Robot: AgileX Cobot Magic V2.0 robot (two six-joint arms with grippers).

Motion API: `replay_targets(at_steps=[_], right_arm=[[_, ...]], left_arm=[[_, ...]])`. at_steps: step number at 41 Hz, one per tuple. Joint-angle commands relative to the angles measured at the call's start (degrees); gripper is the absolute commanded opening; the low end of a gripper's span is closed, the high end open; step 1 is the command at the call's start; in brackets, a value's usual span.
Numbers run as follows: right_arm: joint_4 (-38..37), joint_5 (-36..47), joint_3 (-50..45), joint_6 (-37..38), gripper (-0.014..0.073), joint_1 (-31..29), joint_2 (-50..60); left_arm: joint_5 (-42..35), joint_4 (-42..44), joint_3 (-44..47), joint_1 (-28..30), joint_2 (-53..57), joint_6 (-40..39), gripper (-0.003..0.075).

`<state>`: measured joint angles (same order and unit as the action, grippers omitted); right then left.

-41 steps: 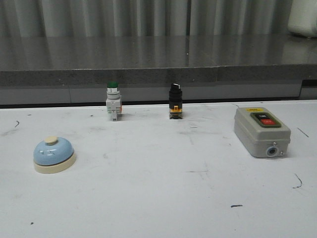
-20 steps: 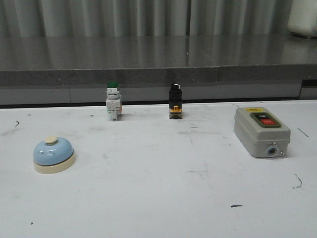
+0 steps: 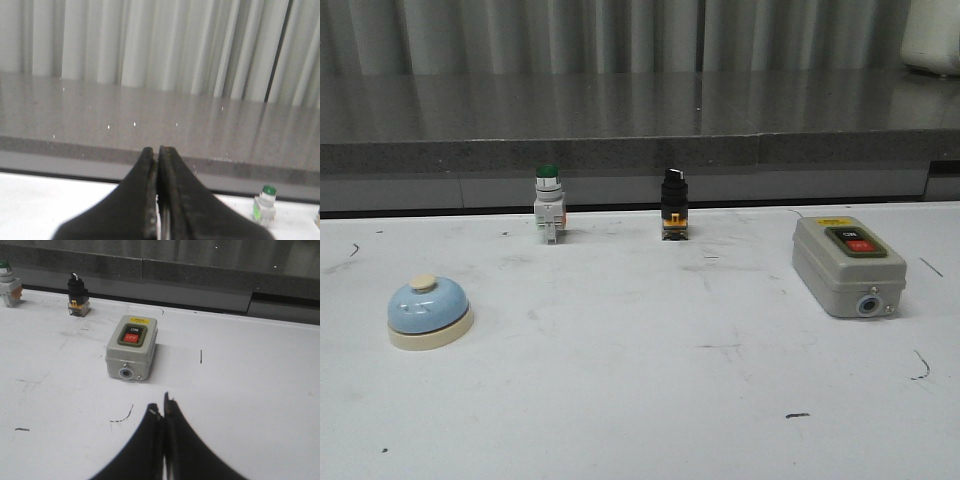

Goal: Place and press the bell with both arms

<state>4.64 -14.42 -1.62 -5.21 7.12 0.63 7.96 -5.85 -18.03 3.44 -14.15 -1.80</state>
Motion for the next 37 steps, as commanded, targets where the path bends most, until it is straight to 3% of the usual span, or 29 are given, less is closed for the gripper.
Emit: replay_targets(at_steps=[1,8,11,15,19,22,29,37], right_arm=[[-0.2,4.3,0.4,-0.5,-0.0066,0.1,0.8],[-0.2,4.3,0.4,-0.5,-0.0066,0.1,0.8],[-0.2,4.3,0.4,-0.5,-0.0066,0.1,0.8],[-0.2,4.3,0.4,-0.5,-0.0066,0.1,0.8],[-0.2,4.3,0.4,-0.5,-0.0066,0.1,0.8],[-0.2,4.3,0.4,-0.5,-0.0066,0.1,0.8],[-0.2,4.3,0.4,-0.5,-0.0066,0.1,0.8],[-0.2,4.3,0.4,-0.5,-0.0066,0.1,0.8]], left_arm=[[2.7,-0.6,-7.2,-0.1,-8.1,-0.7,-0.0020],[4.6,-0.6,-10.4,-0.1,-16.2,-0.7,-0.0017],[4.5,-0.6,-10.4,-0.1,-17.4,-0.7,0.0036],[4.2,-0.6,-10.1,-0.1,-18.1,-0.7,0.0237],[4.2,-0.6,-10.1,-0.1,-18.2,-0.7,0.0536],[4.2,-2.3,-10.1,-0.1,-18.3,-0.7,0.0645],[4.4,-2.3,-10.1,-0.8,-22.9,-0.6,0.0659],[4.7,-2.3,-12.9,-9.1,-33.8,-0.2,0.0659]])
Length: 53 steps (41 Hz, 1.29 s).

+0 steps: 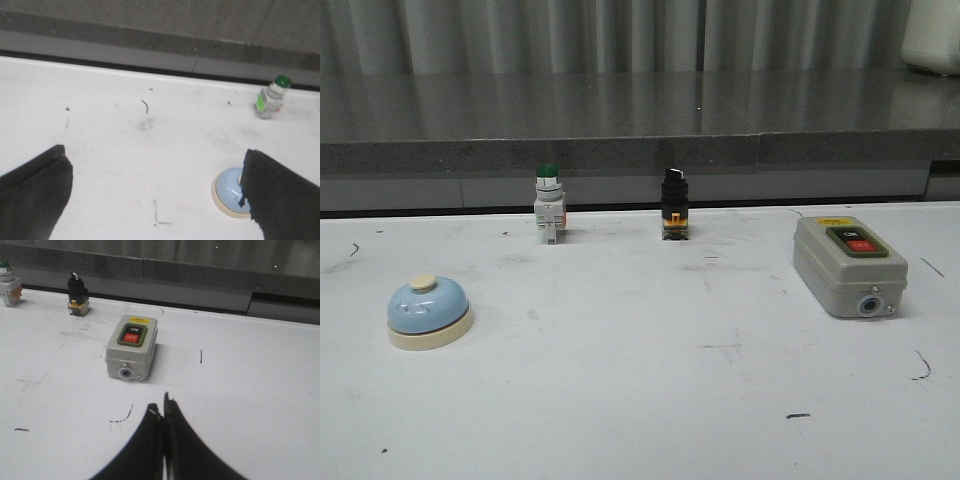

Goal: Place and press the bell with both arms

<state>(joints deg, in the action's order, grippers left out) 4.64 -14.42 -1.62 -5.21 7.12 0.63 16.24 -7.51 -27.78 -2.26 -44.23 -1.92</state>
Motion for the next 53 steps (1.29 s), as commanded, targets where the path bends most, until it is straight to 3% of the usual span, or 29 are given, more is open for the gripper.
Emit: replay_targets(at_steps=[1,10,18,26,36,50,53], right_arm=[[-0.2,4.3,0.4,-0.5,-0.0066,0.1,0.8],[-0.2,4.3,0.4,-0.5,-0.0066,0.1,0.8],[-0.2,4.3,0.4,-0.5,-0.0066,0.1,0.8],[-0.2,4.3,0.4,-0.5,-0.0066,0.1,0.8],[-0.2,4.3,0.4,-0.5,-0.0066,0.1,0.8],[-0.2,4.3,0.4,-0.5,-0.0066,0.1,0.8],[-0.2,4.3,0.4,-0.5,-0.0066,0.1,0.8]], left_arm=[[-3.6,-0.7,-3.8,-4.6,-5.0,-0.1,0.0659],[-2.3,-0.1,-10.7,-14.7,-20.3,0.0,0.0659],[6.5,2.7,-21.5,-19.2,-34.2,0.1,0.0659],[16.2,2.7,-31.4,-19.1,-46.4,-0.1,0.0659],[20.8,4.2,-39.8,-19.0,-57.1,-0.1,0.0659],[26.1,4.3,-43.4,-19.0,-62.4,-0.1,0.0655],[27.6,5.1,-44.1,-19.0,-63.1,-0.1,0.0623]])
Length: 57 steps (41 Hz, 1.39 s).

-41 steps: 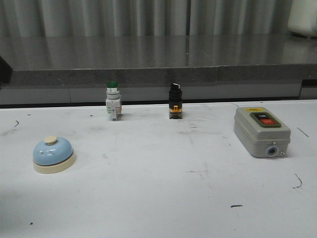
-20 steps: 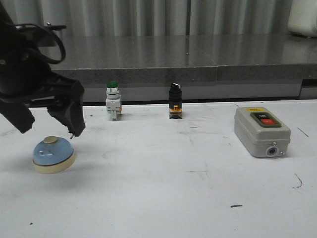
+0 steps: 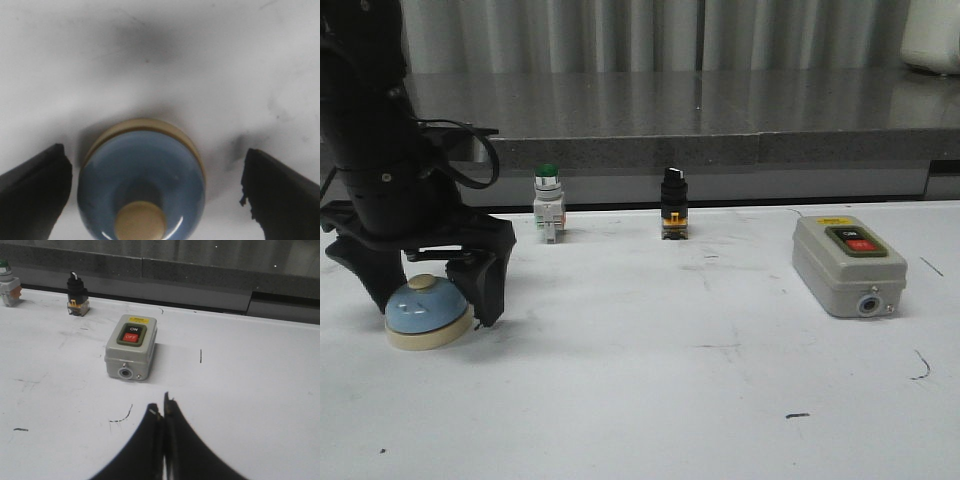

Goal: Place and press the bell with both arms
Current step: 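Lower the left gripper over the light-blue bell and close on it, then carry the bell with the left gripper toward the table centre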

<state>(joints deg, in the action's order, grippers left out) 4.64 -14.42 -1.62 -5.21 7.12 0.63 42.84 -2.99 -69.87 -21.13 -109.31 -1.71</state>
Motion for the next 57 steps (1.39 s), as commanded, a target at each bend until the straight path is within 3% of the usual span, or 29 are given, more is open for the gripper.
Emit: replay_targets(at_steps=[1,10,16,38,49,52,57], right_arm=[[-0.2,4.3,0.4,-0.5,-0.0066,0.1,0.8],[-0.2,4.3,0.4,-0.5,-0.0066,0.1,0.8],[-0.2,4.3,0.4,-0.5,-0.0066,0.1,0.8],[-0.2,4.3,0.4,-0.5,-0.0066,0.1,0.8],[-0.2,4.3,0.4,-0.5,-0.0066,0.1,0.8],[-0.2,4.3,0.4,-0.5,-0.0066,0.1,0.8],[-0.2,4.3,0.4,-0.5,-0.0066,0.1,0.8]], left_arm=[[1.3,0.7,-2.1,-0.1,1.8,-0.3,0.0606],[1.3,1.1,-2.2,-0.1,1.8,-0.3,0.0337],[2.5,1.6,-3.9,-0.3,1.8,-0.2,0.0236],[7.1,1.5,-23.0,-13.3,-3.6,1.2,0.0232],[10.5,1.4,-29.1,-14.5,-10.0,1.2,0.0237],[10.4,1.4,-29.1,-14.5,-10.5,1.2,0.0271],[10.5,1.4,-29.1,-14.5,-10.8,1.2,0.0404]])
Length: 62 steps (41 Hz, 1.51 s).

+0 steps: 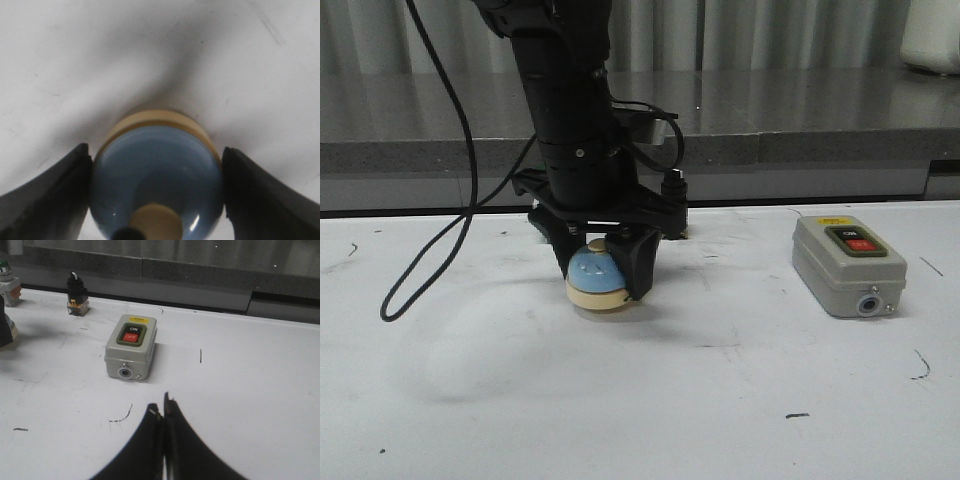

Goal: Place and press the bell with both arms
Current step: 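Carry the bell with the left gripper toward the table centre, then set the bell down, open the left gripper and lift away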

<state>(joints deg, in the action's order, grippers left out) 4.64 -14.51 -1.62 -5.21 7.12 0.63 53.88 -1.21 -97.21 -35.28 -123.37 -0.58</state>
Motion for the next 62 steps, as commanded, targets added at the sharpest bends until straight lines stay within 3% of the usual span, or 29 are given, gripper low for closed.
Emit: replay_targets(at_steps=[1,8,23,27,36,40,52,62], right_arm=[[-0.2,4.4,0.4,-0.5,-0.0066,0.1,0.8],[-0.2,4.4,0.4,-0.5,-0.0066,0.1,0.8],[-0.2,4.4,0.4,-0.5,-0.0066,0.1,0.8],[-0.2,4.4,0.4,-0.5,-0.0066,0.1,0.8],[-0.2,4.4,0.4,-0.5,-0.0066,0.1,0.8],[-0.2,4.4,0.4,-0.5,-0.0066,0.1,0.8],[-0.2,4.4,0.4,-0.5,-0.0066,0.1,0.8],[-0.2,4.4,0.4,-0.5,-0.0066,0.1,0.8]], left_arm=[[-0.6,-0.4,-1.8,-0.4,3.1,0.0,0.0429],[-0.7,-0.4,-1.8,-0.4,3.1,0.0,0.0545],[-1.0,-0.8,-1.8,-0.6,7.5,0.0,0.0549],[-1.1,-0.7,-1.8,0.1,10.9,0.0,0.0466],[-1.1,-0.7,1.7,4.4,18.5,0.0,0.0096],[-2.3,-0.7,6.5,7.1,22.3,0.0,0.0009],[-15.1,-4.6,31.9,19.1,40.9,0.0,-0.0012],[-25.3,-4.9,52.5,29.1,63.8,0.0,-0.0012]])
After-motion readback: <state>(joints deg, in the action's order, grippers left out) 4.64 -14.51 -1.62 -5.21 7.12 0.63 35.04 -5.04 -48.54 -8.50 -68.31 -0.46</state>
